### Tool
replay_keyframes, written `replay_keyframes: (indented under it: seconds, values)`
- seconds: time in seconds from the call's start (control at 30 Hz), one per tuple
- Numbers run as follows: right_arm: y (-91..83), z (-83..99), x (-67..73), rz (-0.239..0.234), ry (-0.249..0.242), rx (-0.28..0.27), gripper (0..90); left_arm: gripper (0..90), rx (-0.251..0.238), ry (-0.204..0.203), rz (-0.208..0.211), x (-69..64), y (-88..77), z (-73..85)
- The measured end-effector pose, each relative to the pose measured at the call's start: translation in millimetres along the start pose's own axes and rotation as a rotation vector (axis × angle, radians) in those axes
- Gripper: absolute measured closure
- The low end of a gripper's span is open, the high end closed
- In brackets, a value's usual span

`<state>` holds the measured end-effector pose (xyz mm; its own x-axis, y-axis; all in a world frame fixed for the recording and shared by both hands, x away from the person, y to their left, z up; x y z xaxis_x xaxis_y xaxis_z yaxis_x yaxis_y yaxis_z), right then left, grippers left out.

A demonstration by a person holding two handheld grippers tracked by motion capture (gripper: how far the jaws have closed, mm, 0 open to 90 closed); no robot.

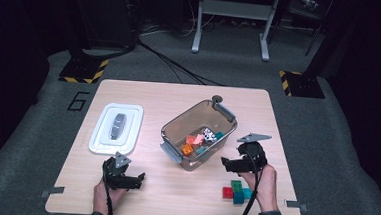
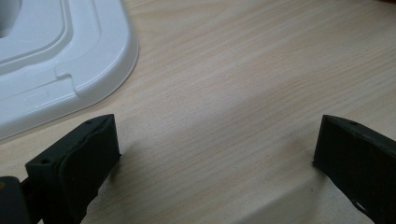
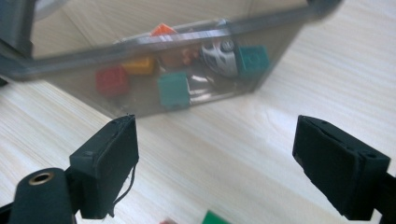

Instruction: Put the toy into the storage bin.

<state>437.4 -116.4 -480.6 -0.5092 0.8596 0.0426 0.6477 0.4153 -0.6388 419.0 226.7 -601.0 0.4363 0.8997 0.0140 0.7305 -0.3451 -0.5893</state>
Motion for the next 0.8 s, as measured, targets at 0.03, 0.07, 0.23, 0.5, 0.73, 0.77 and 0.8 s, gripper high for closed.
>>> replay_keyframes:
  seconds: [0.03,0.07,0.23,0.5,0.73,0.77,0.8]
  values:
    - [-0.4,3.8,-1.9,0.002,0.004,0.001,13.3,0.1,0.000,0.000,0.000,0.0,0.0,0.0]
    - [-0.9,8.3,-3.8,0.006,0.013,0.000,13.1,0.1,-0.001,0.000,-0.001,-0.1,0.0,-0.1]
    - [-3.7,24.8,-10.4,0.017,0.046,0.007,12.3,0.1,0.000,0.000,0.000,0.0,0.0,0.0]
    - [-9.2,48.2,-20.8,0.049,0.082,0.018,11.9,0.1,0.001,0.002,0.001,-0.3,-0.2,0.0]
    - [-11.8,68.5,-25.8,0.067,0.118,0.031,11.6,0.2,0.000,0.006,-0.001,0.0,-0.2,-0.2]
    - [-11.8,71.3,-27.3,0.068,0.111,0.031,11.5,0.2,0.000,0.006,-0.001,0.0,-0.3,-0.2]
    - [-11.8,74.3,-28.2,0.074,0.117,0.032,11.2,0.2,0.000,0.006,-0.001,0.1,-0.3,-0.1]
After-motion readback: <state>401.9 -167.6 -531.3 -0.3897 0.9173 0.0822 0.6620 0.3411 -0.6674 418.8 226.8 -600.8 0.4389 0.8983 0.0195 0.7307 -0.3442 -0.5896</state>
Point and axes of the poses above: each handheld gripper's, and its own axes: y roughly forward along the jaws, z roughly out of its underside, x roughly to its left, the point moved 10 cm from there along y, roughly forward along the jaws, and after that the axes turned 8 degrees about -x, right-handed, at the moved point
